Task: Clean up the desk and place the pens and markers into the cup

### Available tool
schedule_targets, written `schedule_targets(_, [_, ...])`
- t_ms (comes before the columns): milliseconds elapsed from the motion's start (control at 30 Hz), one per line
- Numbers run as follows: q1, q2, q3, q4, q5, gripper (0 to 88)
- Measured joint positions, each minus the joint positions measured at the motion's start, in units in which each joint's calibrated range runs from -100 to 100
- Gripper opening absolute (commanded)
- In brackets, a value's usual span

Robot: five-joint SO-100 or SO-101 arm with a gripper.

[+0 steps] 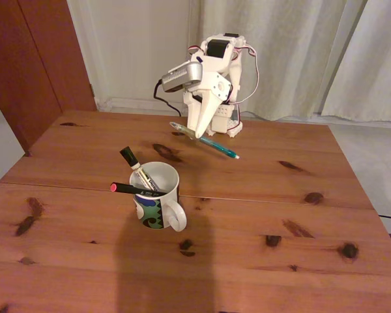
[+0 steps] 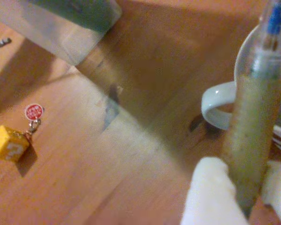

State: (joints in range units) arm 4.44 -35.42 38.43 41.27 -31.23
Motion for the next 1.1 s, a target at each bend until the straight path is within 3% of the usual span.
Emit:
schedule_targets(433, [4.84, 2.46, 2.12, 0.0, 10.79, 0.9])
schedule_targets(1100, [8.36, 19.07, -24.8, 0.0, 11.62, 1.0])
